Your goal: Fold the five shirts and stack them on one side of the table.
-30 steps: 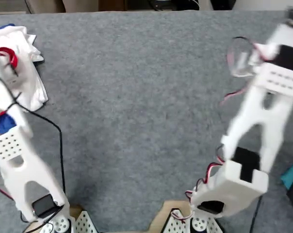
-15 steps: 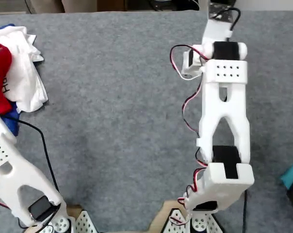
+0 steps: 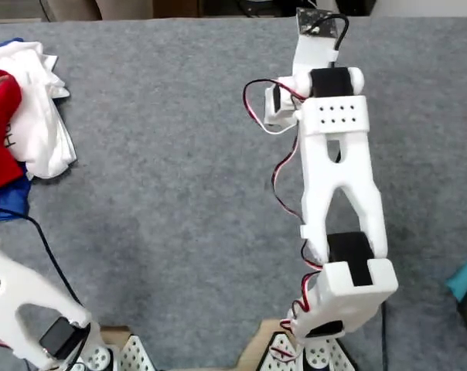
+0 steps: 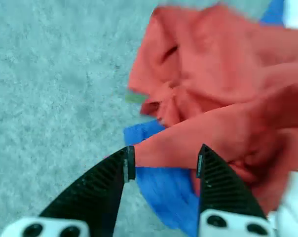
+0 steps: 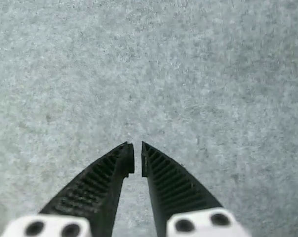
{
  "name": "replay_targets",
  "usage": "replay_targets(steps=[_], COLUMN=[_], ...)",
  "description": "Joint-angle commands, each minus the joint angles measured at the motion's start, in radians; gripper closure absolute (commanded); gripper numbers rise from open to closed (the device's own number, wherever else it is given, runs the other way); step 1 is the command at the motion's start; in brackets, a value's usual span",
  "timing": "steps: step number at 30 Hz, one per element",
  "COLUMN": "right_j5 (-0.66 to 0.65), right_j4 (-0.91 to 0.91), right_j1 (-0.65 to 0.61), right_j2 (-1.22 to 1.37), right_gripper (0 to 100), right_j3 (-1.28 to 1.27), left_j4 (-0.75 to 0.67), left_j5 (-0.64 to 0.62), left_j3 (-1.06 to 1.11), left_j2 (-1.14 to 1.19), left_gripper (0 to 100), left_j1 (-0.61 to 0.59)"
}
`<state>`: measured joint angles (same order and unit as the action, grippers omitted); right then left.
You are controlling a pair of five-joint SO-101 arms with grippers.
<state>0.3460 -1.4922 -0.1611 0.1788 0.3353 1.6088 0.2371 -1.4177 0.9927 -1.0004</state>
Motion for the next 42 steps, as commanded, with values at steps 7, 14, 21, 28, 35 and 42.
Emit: replay_targets(steps=[7,14,21,28,35,42], right_j5=[0.060,0.060,0.068,0.137,0.130,0.117], right_j4=[-0.009,-0.009,-0.046,-0.083,-0.193,-0.247], right_j1=[0.005,0.051,0.093,0.145,0.166,0.177], right_j2=[-0.061,-0.065,-0.067,-0.067,-0.067,-0.067], right_gripper=[95.8,95.8,95.8,95.8,95.8,95.8], right_j3=[-0.073,-0.091,-0.088,-0.088,-0.082,-0.088], left_j4=[-0.190,-0.184,-0.040,0.118,0.149,0.149], left_j5=[0.048,0.044,0.043,0.043,-0.025,-0.077], left_j3=[0.026,0.026,-0.074,-0.253,-0.253,-0.249], left_j2=[0.185,0.197,0.180,0.143,0.012,-0.120], left_gripper=[79,97,98,98,98,98], left_j1=[0.025,0.048,0.115,0.261,0.408,0.624])
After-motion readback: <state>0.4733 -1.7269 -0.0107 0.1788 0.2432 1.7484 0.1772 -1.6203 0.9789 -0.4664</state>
